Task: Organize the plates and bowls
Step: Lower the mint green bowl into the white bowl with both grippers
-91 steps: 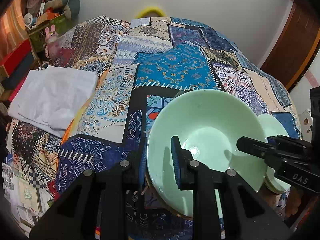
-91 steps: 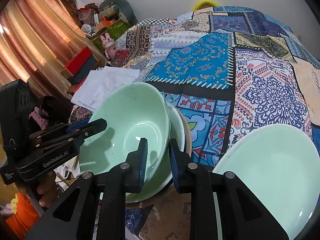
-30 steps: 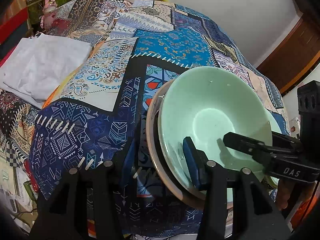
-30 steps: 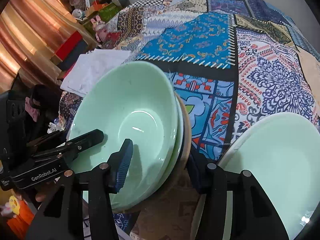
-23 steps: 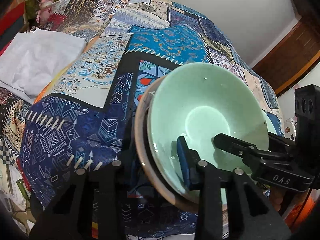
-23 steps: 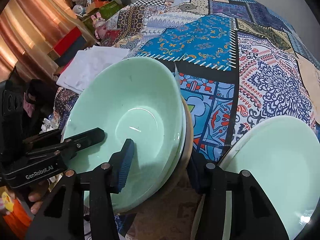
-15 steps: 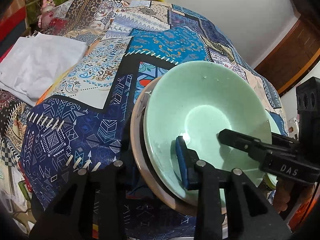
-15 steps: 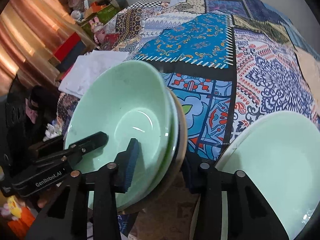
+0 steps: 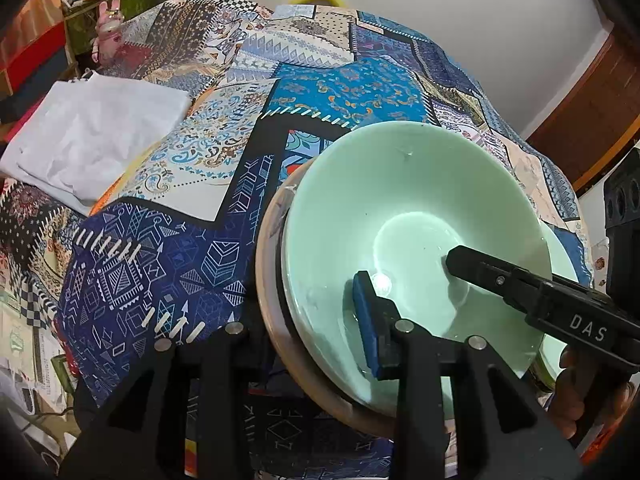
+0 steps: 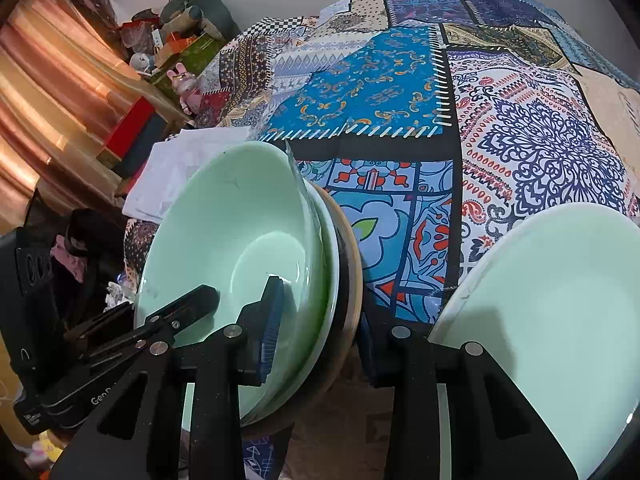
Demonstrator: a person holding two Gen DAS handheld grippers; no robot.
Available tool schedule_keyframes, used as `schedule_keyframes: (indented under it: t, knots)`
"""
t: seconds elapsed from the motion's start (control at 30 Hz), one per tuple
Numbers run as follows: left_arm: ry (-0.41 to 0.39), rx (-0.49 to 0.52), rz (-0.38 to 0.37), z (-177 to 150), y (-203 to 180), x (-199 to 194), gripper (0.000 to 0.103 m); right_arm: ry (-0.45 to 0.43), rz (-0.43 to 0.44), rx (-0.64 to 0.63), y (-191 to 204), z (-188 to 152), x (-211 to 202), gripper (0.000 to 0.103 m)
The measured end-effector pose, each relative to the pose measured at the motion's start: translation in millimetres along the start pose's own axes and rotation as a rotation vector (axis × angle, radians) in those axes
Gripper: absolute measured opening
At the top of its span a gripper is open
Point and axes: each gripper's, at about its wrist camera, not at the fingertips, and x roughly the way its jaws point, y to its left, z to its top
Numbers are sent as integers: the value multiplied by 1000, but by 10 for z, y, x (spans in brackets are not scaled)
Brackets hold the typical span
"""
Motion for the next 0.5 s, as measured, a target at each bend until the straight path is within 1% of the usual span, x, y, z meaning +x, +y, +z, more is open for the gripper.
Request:
schedule_keyframes:
  t: [0.1, 0.23, 0.37, 0.5]
  knots:
    - [-5, 0, 13, 10, -15, -19, 35, -5, 6, 6, -6, -5, -15, 31]
    - [-30, 30, 41, 30, -95, -82, 35, -15, 21, 25, -36, -6, -55, 31]
    - [-42, 34, 35, 72, -148, -150, 35, -48, 17, 14, -26, 7, -174, 31]
    - [-74, 50, 33, 125, -247, -267, 34, -77, 22, 11, -41, 14, -319, 31]
